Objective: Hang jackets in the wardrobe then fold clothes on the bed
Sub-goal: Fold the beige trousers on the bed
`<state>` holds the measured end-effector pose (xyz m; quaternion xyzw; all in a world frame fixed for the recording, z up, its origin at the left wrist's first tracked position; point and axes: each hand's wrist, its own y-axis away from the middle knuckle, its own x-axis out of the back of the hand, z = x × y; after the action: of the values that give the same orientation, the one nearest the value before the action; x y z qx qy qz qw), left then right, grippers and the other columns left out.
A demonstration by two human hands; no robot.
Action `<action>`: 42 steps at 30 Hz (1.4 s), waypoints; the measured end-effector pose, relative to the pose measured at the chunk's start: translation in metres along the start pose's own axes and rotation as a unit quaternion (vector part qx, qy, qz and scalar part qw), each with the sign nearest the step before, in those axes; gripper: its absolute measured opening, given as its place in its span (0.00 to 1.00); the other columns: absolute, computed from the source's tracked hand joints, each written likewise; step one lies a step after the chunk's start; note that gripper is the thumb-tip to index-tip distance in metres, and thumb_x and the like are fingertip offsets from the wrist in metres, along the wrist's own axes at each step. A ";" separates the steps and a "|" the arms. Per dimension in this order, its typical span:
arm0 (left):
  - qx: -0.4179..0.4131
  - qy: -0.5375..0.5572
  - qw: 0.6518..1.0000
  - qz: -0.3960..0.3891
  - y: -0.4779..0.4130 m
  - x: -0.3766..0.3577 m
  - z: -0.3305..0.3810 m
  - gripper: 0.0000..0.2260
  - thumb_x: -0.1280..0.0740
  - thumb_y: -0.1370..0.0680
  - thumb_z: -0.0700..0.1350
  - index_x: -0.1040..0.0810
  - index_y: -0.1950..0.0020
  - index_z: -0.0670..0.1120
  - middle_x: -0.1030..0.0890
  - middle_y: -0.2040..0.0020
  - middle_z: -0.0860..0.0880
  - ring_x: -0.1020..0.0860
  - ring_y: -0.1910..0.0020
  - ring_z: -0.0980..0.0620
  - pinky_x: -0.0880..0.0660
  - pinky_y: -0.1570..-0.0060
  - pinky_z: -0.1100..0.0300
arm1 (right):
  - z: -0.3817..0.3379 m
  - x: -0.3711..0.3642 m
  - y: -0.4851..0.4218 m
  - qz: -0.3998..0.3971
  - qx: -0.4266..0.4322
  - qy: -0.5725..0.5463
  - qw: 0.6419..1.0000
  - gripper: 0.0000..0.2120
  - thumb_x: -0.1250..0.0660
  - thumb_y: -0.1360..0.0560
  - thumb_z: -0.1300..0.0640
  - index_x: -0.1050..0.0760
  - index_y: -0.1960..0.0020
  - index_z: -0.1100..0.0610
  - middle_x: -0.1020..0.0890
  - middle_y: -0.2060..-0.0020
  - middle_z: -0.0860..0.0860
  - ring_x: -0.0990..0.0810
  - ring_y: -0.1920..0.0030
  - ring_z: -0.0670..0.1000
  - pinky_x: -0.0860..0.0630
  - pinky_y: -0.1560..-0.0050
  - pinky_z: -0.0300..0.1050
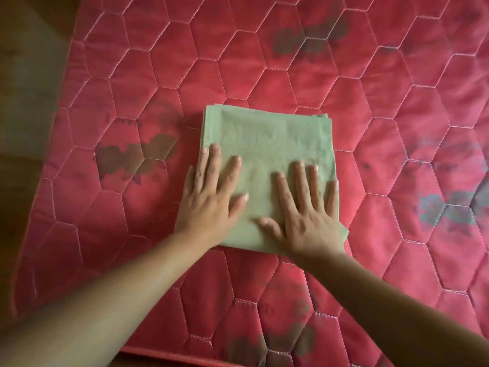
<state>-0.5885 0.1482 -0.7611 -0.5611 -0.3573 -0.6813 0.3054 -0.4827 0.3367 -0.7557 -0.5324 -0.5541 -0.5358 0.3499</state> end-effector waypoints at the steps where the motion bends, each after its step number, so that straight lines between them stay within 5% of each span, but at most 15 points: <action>1: -0.005 -0.006 1.000 0.007 0.003 -0.005 -0.002 0.32 0.45 0.19 0.59 0.44 0.17 0.49 0.52 0.18 0.38 0.54 0.18 0.40 0.42 0.24 0.39 | 0.002 -0.008 0.003 0.003 0.008 0.003 1.000 0.42 0.53 0.21 0.27 0.48 0.17 0.52 0.52 0.18 0.59 0.57 0.18 0.63 0.53 0.24 0.73; 6: -0.006 -0.021 1.000 0.001 -0.002 -0.008 0.002 0.33 0.43 0.21 0.58 0.43 0.18 0.48 0.47 0.19 0.36 0.50 0.19 0.37 0.41 0.25 0.38 | -0.002 -0.007 -0.002 -0.013 -0.005 -0.011 1.000 0.42 0.50 0.22 0.27 0.51 0.16 0.49 0.54 0.17 0.58 0.58 0.18 0.63 0.55 0.22 0.70; 9: -0.007 0.019 0.998 0.056 -0.031 0.017 -0.004 0.29 0.37 0.26 0.58 0.28 0.27 0.48 0.34 0.25 0.38 0.37 0.25 0.37 0.38 0.29 0.35 | 0.011 0.024 -0.024 0.038 -0.002 -0.061 0.997 0.35 0.43 0.23 0.33 0.36 0.22 0.50 0.39 0.22 0.58 0.42 0.23 0.63 0.40 0.28 0.67; 11: -0.022 0.006 0.998 0.066 -0.074 0.041 -0.008 0.29 0.34 0.25 0.58 0.31 0.26 0.49 0.35 0.24 0.39 0.39 0.24 0.37 0.39 0.28 0.36 | 0.026 0.044 -0.062 0.074 -0.004 -0.054 0.996 0.33 0.38 0.26 0.38 0.35 0.24 0.50 0.38 0.23 0.59 0.40 0.25 0.62 0.38 0.31 0.66; 14: -0.018 0.051 0.990 -0.134 -0.139 0.071 -0.009 0.35 0.34 0.22 0.59 0.45 0.19 0.55 0.45 0.19 0.45 0.47 0.20 0.40 0.43 0.26 0.36 | 0.039 0.070 -0.126 -0.042 -0.041 -0.066 0.996 0.40 0.33 0.26 0.37 0.45 0.20 0.47 0.44 0.20 0.56 0.48 0.20 0.60 0.47 0.24 0.66; 19: -0.034 0.009 0.969 -0.243 -0.150 0.090 -0.007 0.29 0.29 0.27 0.61 0.30 0.30 0.50 0.27 0.36 0.42 0.28 0.37 0.39 0.29 0.43 0.50 | 0.042 0.081 -0.134 -0.105 0.001 -0.027 0.994 0.35 0.29 0.28 0.35 0.34 0.28 0.51 0.30 0.35 0.55 0.32 0.32 0.61 0.28 0.37 0.61; 22: -0.046 0.013 0.927 -0.373 -0.115 0.094 -0.006 0.15 0.26 0.28 0.51 0.23 0.48 0.44 0.19 0.57 0.46 0.23 0.63 0.47 0.30 0.65 0.58 | 0.030 0.081 -0.100 -0.184 0.022 0.027 0.982 0.38 0.28 0.31 0.31 0.32 0.30 0.52 0.27 0.36 0.55 0.31 0.34 0.59 0.28 0.36 0.56; 25: -0.056 0.030 0.884 -0.462 -0.071 0.092 -0.002 0.08 0.28 0.30 0.49 0.19 0.53 0.49 0.18 0.63 0.52 0.21 0.63 0.51 0.27 0.65 0.62 | 0.016 0.077 -0.064 -0.295 0.039 0.068 0.952 0.33 0.29 0.31 0.31 0.27 0.33 0.49 0.25 0.38 0.52 0.31 0.34 0.57 0.32 0.37 0.54; 28: -0.070 0.094 0.865 -0.488 -0.043 0.106 -0.004 0.05 0.28 0.28 0.46 0.23 0.55 0.51 0.20 0.61 0.52 0.23 0.65 0.52 0.25 0.65 0.54 | 0.006 0.089 -0.040 -0.345 0.064 -0.028 0.936 0.21 0.27 0.28 0.45 0.25 0.40 0.52 0.21 0.46 0.51 0.23 0.44 0.55 0.28 0.51 0.46; 31: -0.088 0.116 0.901 -0.409 -0.049 0.150 -0.008 0.08 0.29 0.27 0.43 0.28 0.57 0.52 0.24 0.62 0.51 0.26 0.65 0.49 0.30 0.67 0.54 | 0.006 0.142 -0.042 -0.286 0.055 -0.044 0.956 0.13 0.29 0.27 0.49 0.27 0.48 0.53 0.23 0.56 0.50 0.23 0.54 0.57 0.28 0.59 0.47; 36: -0.092 0.175 0.974 -0.108 -0.068 0.242 -0.009 0.12 0.31 0.29 0.42 0.29 0.51 0.55 0.24 0.55 0.52 0.24 0.57 0.47 0.25 0.58 0.48 | 0.007 0.250 -0.055 -0.002 0.055 0.016 0.998 0.14 0.31 0.29 0.50 0.33 0.49 0.51 0.25 0.59 0.51 0.26 0.59 0.59 0.31 0.63 0.49; 40: -0.161 0.023 0.985 0.049 -0.025 0.212 0.006 0.18 0.27 0.34 0.40 0.28 0.48 0.50 0.28 0.49 0.49 0.26 0.52 0.45 0.26 0.58 0.48 | 0.001 0.215 -0.021 0.150 0.115 0.097 0.977 0.18 0.27 0.32 0.56 0.28 0.46 0.57 0.24 0.56 0.55 0.23 0.56 0.62 0.32 0.64 0.51; 42: -0.155 -0.026 0.986 0.060 0.005 0.161 0.011 0.19 0.27 0.36 0.39 0.26 0.47 0.47 0.27 0.48 0.46 0.26 0.51 0.42 0.26 0.57 0.47 | 0.002 0.161 0.005 0.132 0.097 0.112 0.980 0.17 0.28 0.33 0.60 0.27 0.47 0.58 0.25 0.56 0.57 0.25 0.58 0.62 0.31 0.63 0.53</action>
<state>-0.6076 0.1524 -0.6005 -0.6395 -0.2208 -0.6942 0.2457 -0.5076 0.3725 -0.6006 -0.5008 -0.4854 -0.4849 0.5277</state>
